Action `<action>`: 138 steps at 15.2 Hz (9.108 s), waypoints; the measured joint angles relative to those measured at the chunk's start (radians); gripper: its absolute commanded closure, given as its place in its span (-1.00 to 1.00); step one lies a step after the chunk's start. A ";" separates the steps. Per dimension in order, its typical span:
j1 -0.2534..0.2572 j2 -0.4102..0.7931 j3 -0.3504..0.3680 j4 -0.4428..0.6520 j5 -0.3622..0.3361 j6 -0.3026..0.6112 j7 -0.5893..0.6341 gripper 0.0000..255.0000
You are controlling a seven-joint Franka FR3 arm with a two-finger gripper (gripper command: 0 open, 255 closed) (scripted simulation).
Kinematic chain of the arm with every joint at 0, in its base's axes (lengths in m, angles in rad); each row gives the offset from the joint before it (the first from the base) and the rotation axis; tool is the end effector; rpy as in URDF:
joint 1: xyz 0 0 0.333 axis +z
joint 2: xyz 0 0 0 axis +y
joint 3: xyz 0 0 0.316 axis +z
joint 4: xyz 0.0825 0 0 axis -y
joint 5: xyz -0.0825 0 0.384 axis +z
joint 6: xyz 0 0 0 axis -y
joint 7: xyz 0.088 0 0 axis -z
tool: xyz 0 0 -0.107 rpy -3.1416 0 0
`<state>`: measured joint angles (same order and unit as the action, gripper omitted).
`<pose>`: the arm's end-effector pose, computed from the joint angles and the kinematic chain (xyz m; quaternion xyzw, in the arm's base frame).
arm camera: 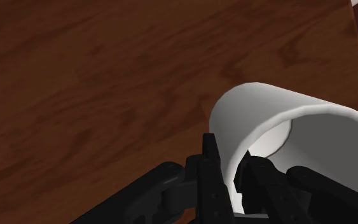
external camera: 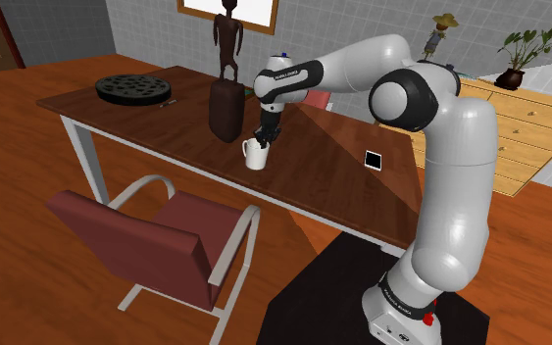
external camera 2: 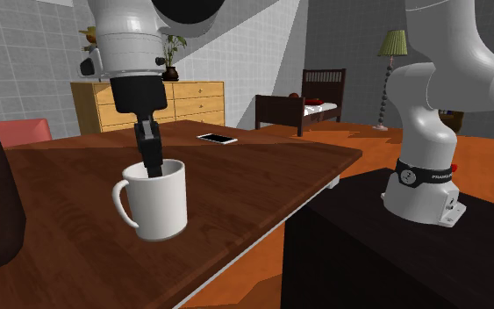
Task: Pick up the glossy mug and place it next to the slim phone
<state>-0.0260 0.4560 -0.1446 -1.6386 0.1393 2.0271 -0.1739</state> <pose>0.6611 -0.0948 0.3498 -0.9988 0.0247 0.0252 0.0344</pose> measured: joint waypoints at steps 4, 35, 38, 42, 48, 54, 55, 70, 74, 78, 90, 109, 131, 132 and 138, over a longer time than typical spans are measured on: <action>0.000 -0.002 0.000 0.003 -0.001 -0.006 0.001 1.00; -0.007 -0.073 -0.010 0.307 -0.021 -0.378 0.033 1.00; -0.022 -0.095 -0.018 0.298 -0.023 -0.393 0.011 1.00; -0.059 -0.172 -0.043 0.193 -0.032 -0.369 -0.056 1.00; -0.125 -0.263 -0.090 0.073 -0.048 -0.345 -0.171 1.00; -0.193 -0.311 -0.142 0.002 -0.060 -0.329 -0.294 1.00; -0.206 -0.312 -0.151 -0.001 -0.061 -0.327 -0.315 1.00; -0.408 -0.277 -0.300 0.038 -0.055 -0.351 -0.663 1.00; -0.470 -0.230 -0.333 0.087 -0.036 -0.361 -0.757 1.00; -0.544 -0.168 -0.363 0.167 -0.009 -0.389 -0.854 1.00; -0.782 0.086 -0.392 0.492 0.100 -0.486 -1.069 1.00; -0.746 0.092 -0.384 0.240 0.108 -0.237 -1.087 1.00; -0.743 0.126 -0.371 0.157 0.129 -0.123 -1.100 -1.00; -0.746 0.127 -0.372 0.173 0.127 -0.137 -1.099 -1.00; -0.752 0.108 -0.380 0.259 0.114 -0.237 -1.087 -1.00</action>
<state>-0.7775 0.5643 -0.5245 -1.3801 0.2537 1.7901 -1.2607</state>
